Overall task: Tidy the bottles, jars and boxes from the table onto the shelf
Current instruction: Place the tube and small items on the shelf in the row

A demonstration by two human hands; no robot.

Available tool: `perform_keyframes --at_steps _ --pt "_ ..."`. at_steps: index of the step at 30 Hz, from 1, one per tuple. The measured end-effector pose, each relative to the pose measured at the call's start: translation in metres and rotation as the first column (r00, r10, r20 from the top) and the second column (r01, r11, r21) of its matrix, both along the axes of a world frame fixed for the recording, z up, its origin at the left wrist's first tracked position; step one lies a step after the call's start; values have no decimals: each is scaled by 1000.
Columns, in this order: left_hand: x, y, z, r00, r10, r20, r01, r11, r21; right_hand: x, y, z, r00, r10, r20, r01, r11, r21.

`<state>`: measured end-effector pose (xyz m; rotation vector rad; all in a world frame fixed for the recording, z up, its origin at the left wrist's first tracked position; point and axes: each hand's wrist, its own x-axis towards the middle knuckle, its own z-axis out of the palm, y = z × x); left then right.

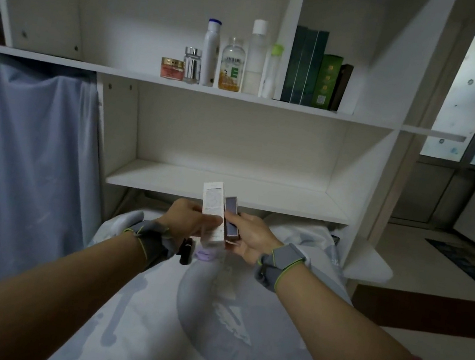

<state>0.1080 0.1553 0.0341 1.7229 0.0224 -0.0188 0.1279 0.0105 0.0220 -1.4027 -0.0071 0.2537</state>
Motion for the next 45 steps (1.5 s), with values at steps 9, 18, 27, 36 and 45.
perform_keyframes --at_steps 9,18,27,36,45 --pt "-9 -24 19 998 -44 -47 42 998 -43 -10 -29 18 997 -32 68 35 998 -44" --pt "-11 -65 61 991 69 112 -61 995 -74 -8 -68 56 932 -181 314 239 958 -158" --pt "9 -107 113 943 74 324 -103 992 72 11 -114 109 835 -265 482 383 909 -164" --pt "47 -152 147 904 45 426 -127 978 167 30 -154 152 813 -232 534 354 925 -137" --pt "91 -194 180 838 48 544 -206 950 235 61 -188 180 789 -258 558 360 930 -80"
